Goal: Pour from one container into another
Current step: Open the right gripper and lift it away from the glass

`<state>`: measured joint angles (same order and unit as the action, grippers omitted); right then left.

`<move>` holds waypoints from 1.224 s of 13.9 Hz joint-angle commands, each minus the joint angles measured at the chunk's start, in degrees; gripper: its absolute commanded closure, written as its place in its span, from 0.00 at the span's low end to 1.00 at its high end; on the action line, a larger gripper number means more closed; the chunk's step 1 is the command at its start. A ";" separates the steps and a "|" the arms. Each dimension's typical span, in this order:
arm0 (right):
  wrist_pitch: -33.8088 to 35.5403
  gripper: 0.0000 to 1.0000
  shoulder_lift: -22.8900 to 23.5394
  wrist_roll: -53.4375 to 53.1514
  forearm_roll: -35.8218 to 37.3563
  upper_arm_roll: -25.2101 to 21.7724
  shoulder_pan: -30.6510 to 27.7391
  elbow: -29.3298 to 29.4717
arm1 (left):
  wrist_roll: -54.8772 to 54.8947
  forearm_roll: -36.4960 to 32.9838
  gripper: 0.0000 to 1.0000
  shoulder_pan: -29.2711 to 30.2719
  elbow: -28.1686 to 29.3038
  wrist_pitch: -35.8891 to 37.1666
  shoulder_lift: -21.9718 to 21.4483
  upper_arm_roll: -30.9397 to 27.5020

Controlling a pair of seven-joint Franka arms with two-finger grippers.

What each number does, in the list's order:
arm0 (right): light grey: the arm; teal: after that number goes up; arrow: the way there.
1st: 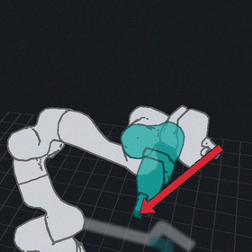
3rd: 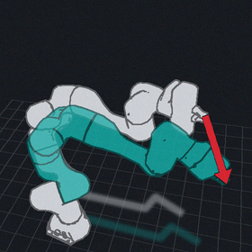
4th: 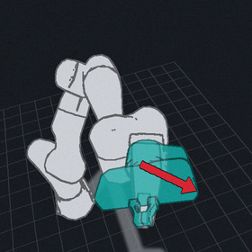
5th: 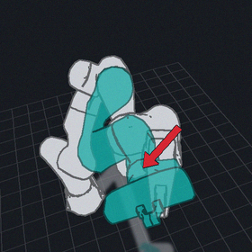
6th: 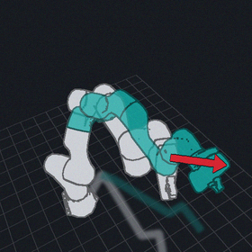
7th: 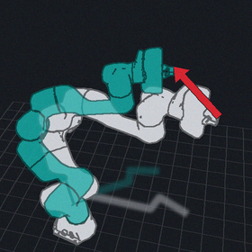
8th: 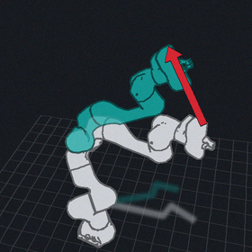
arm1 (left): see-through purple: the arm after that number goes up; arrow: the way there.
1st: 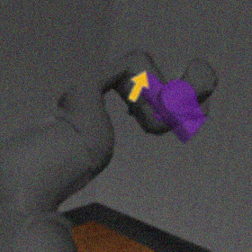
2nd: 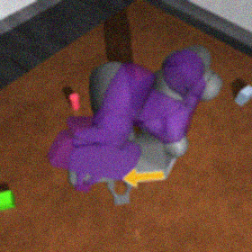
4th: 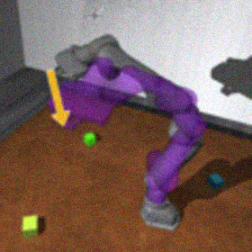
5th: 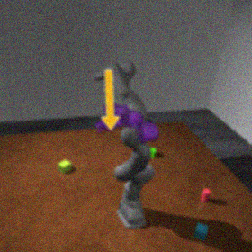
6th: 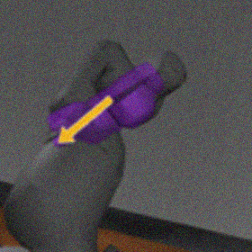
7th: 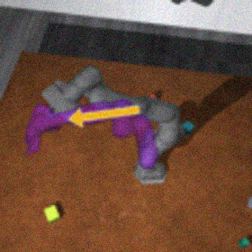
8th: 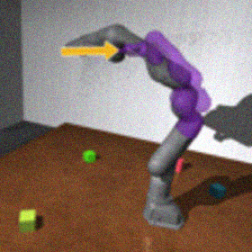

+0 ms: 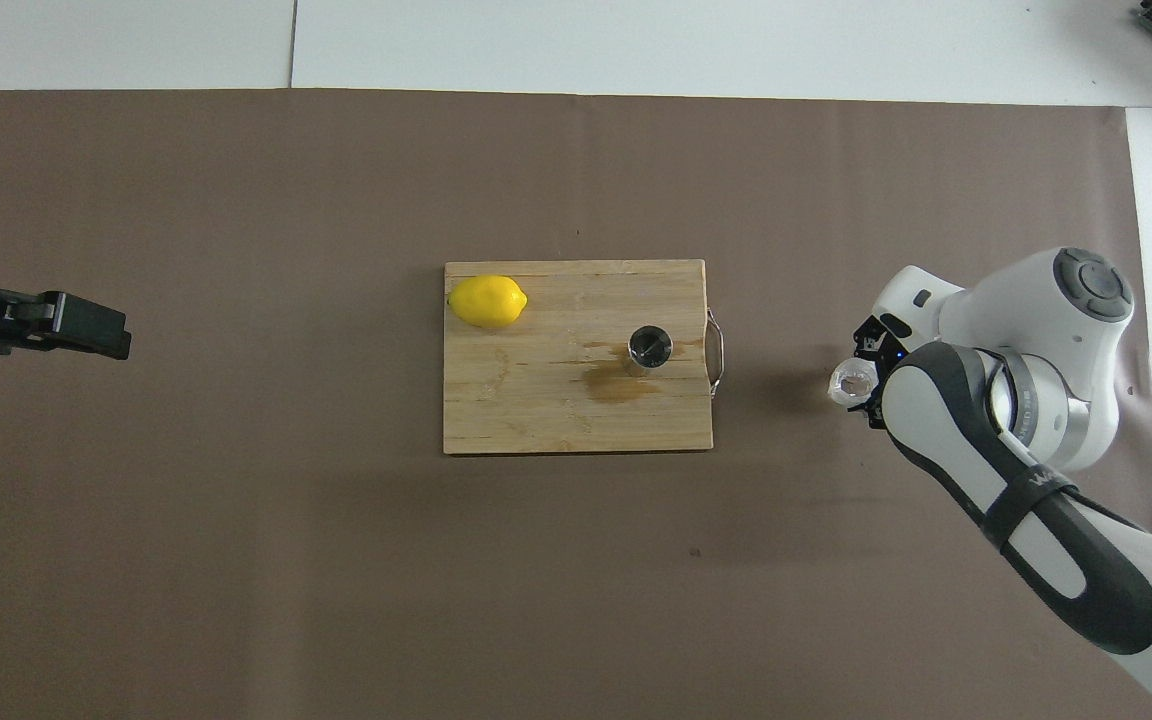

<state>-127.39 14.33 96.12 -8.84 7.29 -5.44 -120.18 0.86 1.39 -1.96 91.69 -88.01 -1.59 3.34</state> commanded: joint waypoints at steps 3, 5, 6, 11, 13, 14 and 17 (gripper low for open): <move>2.05 0.00 -1.92 -0.31 -1.62 0.54 -0.46 0.47 | -0.42 0.01 0.00 -0.59 1.73 0.03 -1.66 -0.62; 5.38 0.00 -3.60 -2.50 -0.75 0.45 -0.28 2.48 | -0.42 0.01 0.00 -0.59 1.73 0.03 -1.66 -0.62; 7.66 0.00 -4.91 -3.91 -0.13 0.36 -0.19 3.97 | -0.42 0.01 0.00 -0.59 1.73 0.03 -1.66 -0.62; 14.10 0.00 -8.17 -24.18 4.09 0.62 -0.01 12.32 | -0.42 0.01 0.00 -0.59 1.73 0.03 -1.66 -0.62; 14.10 0.00 -8.78 -26.24 6.10 0.97 0.77 14.35 | -0.42 0.01 0.00 -0.59 1.73 0.03 -1.66 -0.62; 14.02 0.00 -9.31 -29.55 6.38 0.97 1.21 14.79 | -0.42 0.01 0.00 -0.59 1.73 0.03 -1.66 -0.62; 14.19 0.00 -12.03 -46.32 6.90 0.97 2.00 14.80 | -0.42 0.01 0.00 -0.59 1.73 0.03 -1.66 -0.62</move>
<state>-114.42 4.19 58.94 -3.18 7.87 -3.71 -105.53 0.86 1.39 -1.96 91.69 -88.01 -1.59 3.34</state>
